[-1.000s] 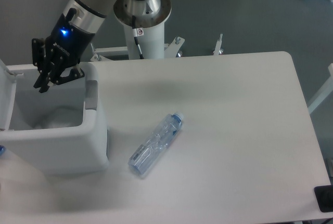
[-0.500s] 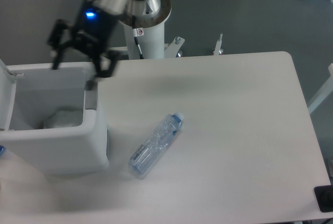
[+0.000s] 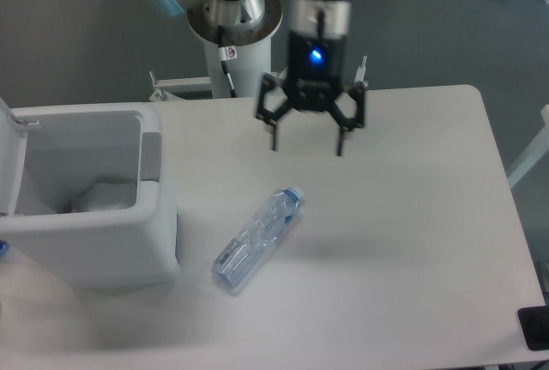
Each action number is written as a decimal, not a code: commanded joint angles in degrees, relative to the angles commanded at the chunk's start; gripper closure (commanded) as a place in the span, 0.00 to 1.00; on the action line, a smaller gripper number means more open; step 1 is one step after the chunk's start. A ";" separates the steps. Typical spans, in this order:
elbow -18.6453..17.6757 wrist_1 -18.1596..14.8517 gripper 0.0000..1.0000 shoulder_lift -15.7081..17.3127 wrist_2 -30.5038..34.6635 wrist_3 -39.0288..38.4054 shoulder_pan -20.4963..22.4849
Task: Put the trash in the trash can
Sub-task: 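Raise the gripper out of the bin and move it above the water bottle, then lower the gripper and close it on the bottle's cap end, then lift the clear water bottle by its cap and carry it over the bin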
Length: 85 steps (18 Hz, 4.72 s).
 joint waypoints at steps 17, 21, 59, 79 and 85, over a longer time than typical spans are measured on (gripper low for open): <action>-8.62 0.53 0.00 -4.93 16.46 20.68 -3.25; -8.18 0.61 0.00 -7.91 16.46 19.88 -5.00; -6.68 -0.09 0.87 -12.59 16.81 20.50 -9.58; 5.88 -9.41 0.87 4.90 -5.49 6.81 -2.20; 6.15 -9.23 0.87 12.63 -11.58 -5.41 -5.70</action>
